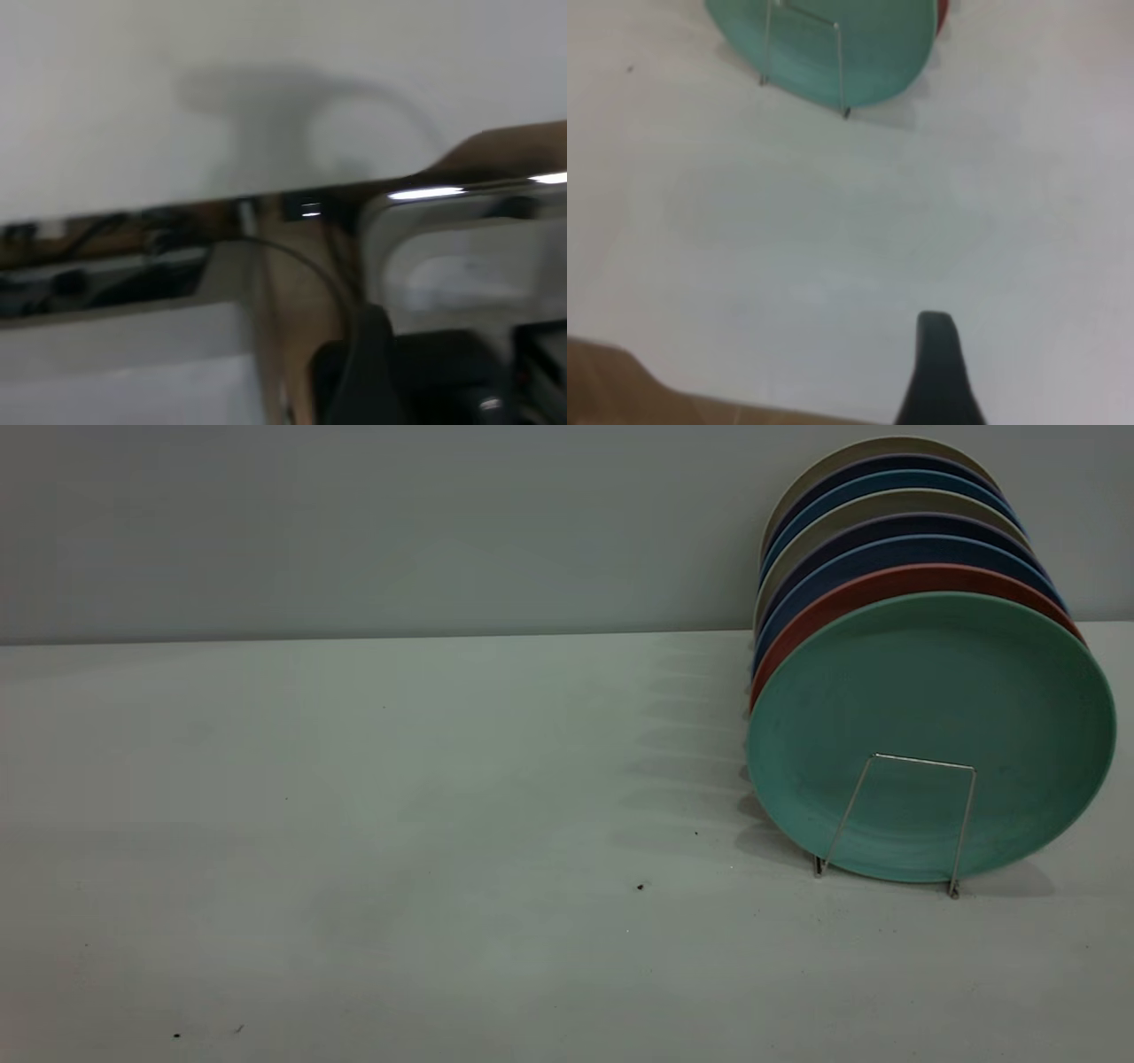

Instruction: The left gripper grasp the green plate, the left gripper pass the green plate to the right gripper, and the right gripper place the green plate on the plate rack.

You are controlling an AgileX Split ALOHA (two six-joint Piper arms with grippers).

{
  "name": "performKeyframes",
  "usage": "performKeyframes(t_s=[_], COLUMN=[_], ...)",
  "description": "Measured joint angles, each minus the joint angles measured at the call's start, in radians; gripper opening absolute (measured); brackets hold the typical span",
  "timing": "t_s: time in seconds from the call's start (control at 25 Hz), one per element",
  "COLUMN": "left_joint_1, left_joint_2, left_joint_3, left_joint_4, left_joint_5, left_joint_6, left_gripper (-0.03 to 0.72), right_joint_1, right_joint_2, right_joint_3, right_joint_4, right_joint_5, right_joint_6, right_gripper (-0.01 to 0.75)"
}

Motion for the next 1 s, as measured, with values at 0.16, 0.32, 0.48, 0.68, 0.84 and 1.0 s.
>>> performKeyframes(t_s=[0.16,0.32,0.48,0.68,0.84,1.0], left_joint_1=[0.000,0.000,0.000,0.000,0.000,0.000], left_joint_2=[-0.135,-0.268,-0.387,-0.511,-0.597,-0.659], left_joint_3=[0.073,0.098,0.109,0.109,0.109,0.109], left_joint_4=[0.048,0.053,0.041,0.038,0.038,0.038], left_joint_5=[-0.014,-0.038,-0.049,-0.050,-0.049,-0.046], left_joint_6=[-0.026,-0.028,-0.028,-0.066,-0.073,-0.075], left_gripper=[0.592,0.592,0.592,0.592,0.592,0.592], right_joint_1=[0.000,0.000,0.000,0.000,0.000,0.000], right_joint_2=[-0.015,-0.016,-0.016,-0.016,-0.016,-0.046], right_joint_3=[0.000,0.000,0.000,0.000,0.000,0.000], right_joint_4=[0.000,0.006,0.006,0.007,0.007,0.007], right_joint_5=[0.000,0.001,0.001,0.001,0.002,0.003], right_joint_6=[0.026,0.032,0.032,0.032,0.032,0.032], right_gripper=[0.574,0.574,0.574,0.574,0.573,0.573])
